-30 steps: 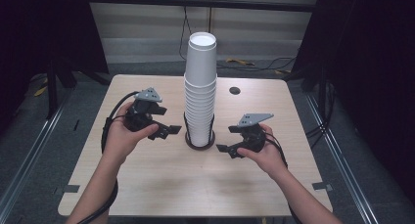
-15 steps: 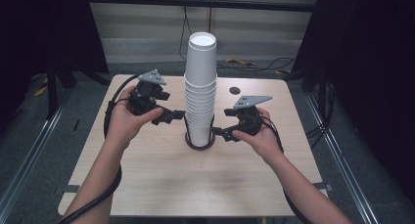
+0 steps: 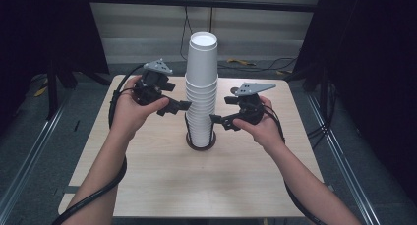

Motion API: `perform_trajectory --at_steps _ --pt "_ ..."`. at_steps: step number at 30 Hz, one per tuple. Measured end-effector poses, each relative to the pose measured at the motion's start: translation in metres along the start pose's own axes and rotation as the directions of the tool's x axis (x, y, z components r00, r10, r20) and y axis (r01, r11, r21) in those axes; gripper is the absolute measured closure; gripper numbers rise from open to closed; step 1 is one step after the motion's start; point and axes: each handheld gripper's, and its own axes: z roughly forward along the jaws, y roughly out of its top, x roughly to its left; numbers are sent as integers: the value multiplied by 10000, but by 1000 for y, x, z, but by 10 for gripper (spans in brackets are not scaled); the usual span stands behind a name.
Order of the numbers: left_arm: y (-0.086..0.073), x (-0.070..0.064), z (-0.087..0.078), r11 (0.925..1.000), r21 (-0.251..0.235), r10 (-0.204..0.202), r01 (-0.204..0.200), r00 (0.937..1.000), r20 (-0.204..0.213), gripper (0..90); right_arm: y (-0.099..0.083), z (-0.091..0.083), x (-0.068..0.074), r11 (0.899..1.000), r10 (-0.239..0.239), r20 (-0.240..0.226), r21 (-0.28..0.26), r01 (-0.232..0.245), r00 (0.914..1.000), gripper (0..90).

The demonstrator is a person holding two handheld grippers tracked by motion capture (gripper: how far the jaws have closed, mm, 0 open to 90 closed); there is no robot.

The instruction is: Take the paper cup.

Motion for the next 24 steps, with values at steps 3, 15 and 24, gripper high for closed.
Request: perform_trajectory --at_steps 3,15,24 --pt "5 0 1 10000 6 67 -67 10000 71 149 4 0 0 10000 44 5 -87 -44 10000 133" --pt "26 2 -3 9997 -61 244 -243 9996 172 148 31 -2 -1 9982 122 -204 -583 -134 9997 133" --pt "49 -2 2 9990 -230 394 -389 9990 223 136 44 -1 0 9967 22 -106 -814 -31 9999 135"
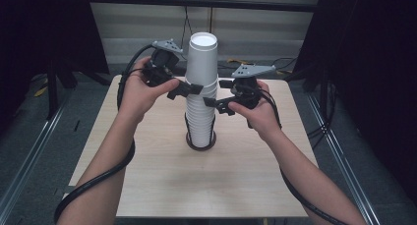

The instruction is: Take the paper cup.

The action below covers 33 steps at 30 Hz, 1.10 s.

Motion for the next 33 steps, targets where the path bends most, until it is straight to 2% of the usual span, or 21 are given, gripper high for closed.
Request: perform_trajectory --at_steps 4,8,13,24,30,33 --pt "6 0 9 9999 -115 -41 43 9998 171 134 1 4 0 10000 24 10 20 -24 10000 136" --pt "7 1 20 9998 -148 156 -156 9999 24 81 2 6 0 10000 -72 20 8 72 10000 131" --pt "7 2 30 9994 -330 41 -41 10000 -24 40 2 7 -1 10000 14 9 -27 -14 10000 136" --pt "6 1 33 9980 -620 -170 152 9995 -283 44 2 8 0 10000 15 76 -88 -15 10000 145" --pt "8 -1 32 9983 -549 -191 171 9991 -371 51 2 8 1 10000 44 105 -66 -43 9999 131" --pt "8 -2 32 9983 -564 -192 173 9992 -337 54 2 7 0 9997 217 32 -91 -216 9998 123"
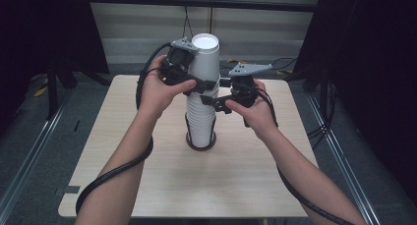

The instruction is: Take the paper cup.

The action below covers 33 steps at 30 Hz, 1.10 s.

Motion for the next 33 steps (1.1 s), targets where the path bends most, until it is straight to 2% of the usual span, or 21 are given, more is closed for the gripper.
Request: perform_trajectory --at_steps 6,11,18,22,26,30,33 --pt "1 -1 -1 10000 65 55 -54 10000 -39 57 1 2 1 9998 213 86 -50 -213 9997 111" --pt "3 0 -4 9997 -193 -121 120 9999 -89 62 2 3 2 10000 75 235 -10 -75 9997 119" --pt "5 2 -7 9998 -127 -171 168 9995 -259 62 2 3 4 9992 -366 508 186 357 9980 179" --pt "5 3 -8 9996 -38 -268 267 9995 -178 62 0 3 3 9997 -179 418 165 172 9990 179" --pt "6 3 -9 9998 45 -184 185 9996 -203 61 -1 3 2 9996 -170 354 211 162 9992 174" --pt "9 2 -11 10000 -34 -20 19 9998 -222 61 -1 2 3 9996 -186 379 209 178 9991 171" --pt "12 2 -13 9997 -199 -143 138 9996 -263 63 0 2 3 9997 -206 382 147 200 9991 171"
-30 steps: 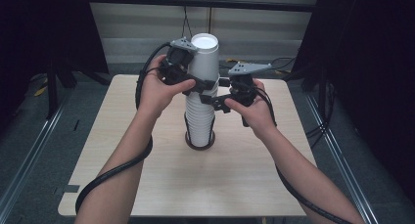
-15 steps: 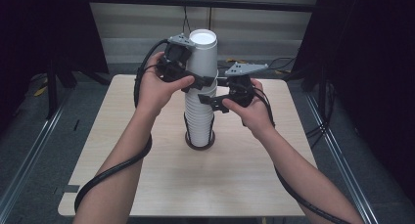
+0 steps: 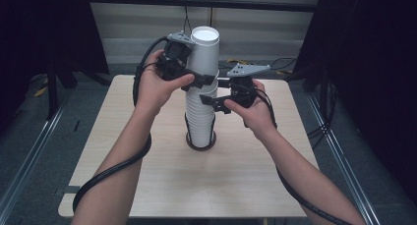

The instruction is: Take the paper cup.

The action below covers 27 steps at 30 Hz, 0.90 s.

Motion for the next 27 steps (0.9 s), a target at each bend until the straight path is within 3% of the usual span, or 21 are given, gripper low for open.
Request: perform_trajectory --at_steps 7,12,22,27 --pt "3 -1 1 9997 -143 -182 182 9998 14 61 0 0 0 10000 -5 -36 -34 5 10000 162" --pt "7 0 0 10000 -37 45 -46 10000 -79 61 0 -1 0 10000 -45 -65 19 45 10000 158" --pt "12 -3 -5 9987 -499 -95 92 9999 -69 67 0 -2 1 10000 5 -95 -48 -5 10000 154" --pt "13 -2 -6 9989 -463 -38 31 9999 -150 68 0 -2 2 10000 -42 -89 -53 41 10000 154"
